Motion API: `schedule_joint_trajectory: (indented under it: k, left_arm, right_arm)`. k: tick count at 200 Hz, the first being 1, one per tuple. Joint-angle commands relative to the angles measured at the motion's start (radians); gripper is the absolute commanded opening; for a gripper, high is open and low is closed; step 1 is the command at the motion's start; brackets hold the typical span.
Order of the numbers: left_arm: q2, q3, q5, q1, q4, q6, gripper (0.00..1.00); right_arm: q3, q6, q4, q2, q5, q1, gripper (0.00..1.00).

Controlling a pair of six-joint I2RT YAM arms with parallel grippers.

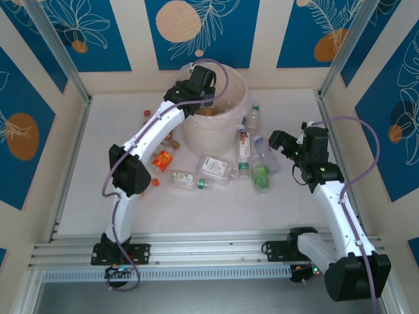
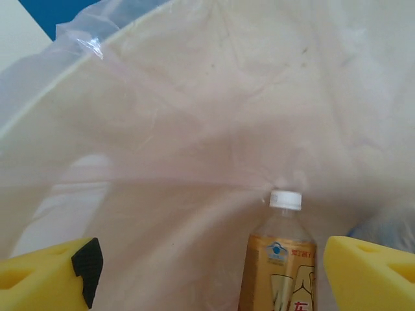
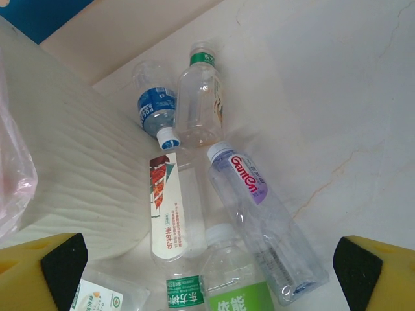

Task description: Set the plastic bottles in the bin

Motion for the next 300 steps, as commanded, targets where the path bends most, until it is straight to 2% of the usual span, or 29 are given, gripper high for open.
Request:
schedule_joint_trajectory:
  k: [1,20,33,67,124,176,230,247,266,287,300]
  left_arm:
    - [0.018,0.046,-0.023,-0.011,-0.060,-0.011,0.91]
    - [0.007,0.052,0.020,-0.015,-0.070,-0.018,0.94]
    - [-0.009,0.052,0.065,-0.015,-0.069,-0.022,1.00]
    - [-0.085,-0.010,0.179,-0.023,-0.006,-0.026,1.00]
    - [-0.368,-0.406,0.376,-0.027,0.335,-0.011,1.00]
    - [-0.567,-0.650,0.505,-0.024,0.497,-0.031,1.00]
    - [-0.778,-0.919,0.491,-0.021,0.650,-0.077,1.00]
    - [-0.837,-0.995,0.450,-0.018,0.691,-0.082,1.00]
    - [-0.895,-1.070,0.394,-0.013,0.734,-0.092,1.00]
    - [-0.959,-1.143,0.342,-0.006,0.769,-0.104,1.00]
    - [-0.994,-1.186,0.267,-0.003,0.769,-0.128,1.00]
  right_arm:
    - [0.038,-0.019,-0.010,-0.002,0.014,0.006,1.00]
    - [0.037,-0.023,-0.013,-0.003,0.016,0.006,0.99]
    - [0.037,-0.024,-0.013,-0.002,0.024,0.006,1.00]
    - [0.034,-0.025,-0.013,0.002,0.036,0.005,1.00]
    - [0.031,-0.036,-0.011,0.022,0.045,0.004,0.99]
    - [0.028,-0.012,-0.019,0.102,0.060,0.000,0.99]
    - [0.009,-0.033,-0.016,0.224,0.021,-0.003,1.00]
    - [0.027,-0.050,0.001,0.293,-0.070,-0.002,0.99]
    - [0.081,-0.070,-0.033,0.389,-0.082,0.002,0.99]
    - [0.129,-0.167,-0.025,0.487,-0.122,0.015,1.00]
    - [0.168,-0.218,-0.040,0.550,-0.156,0.033,1.00]
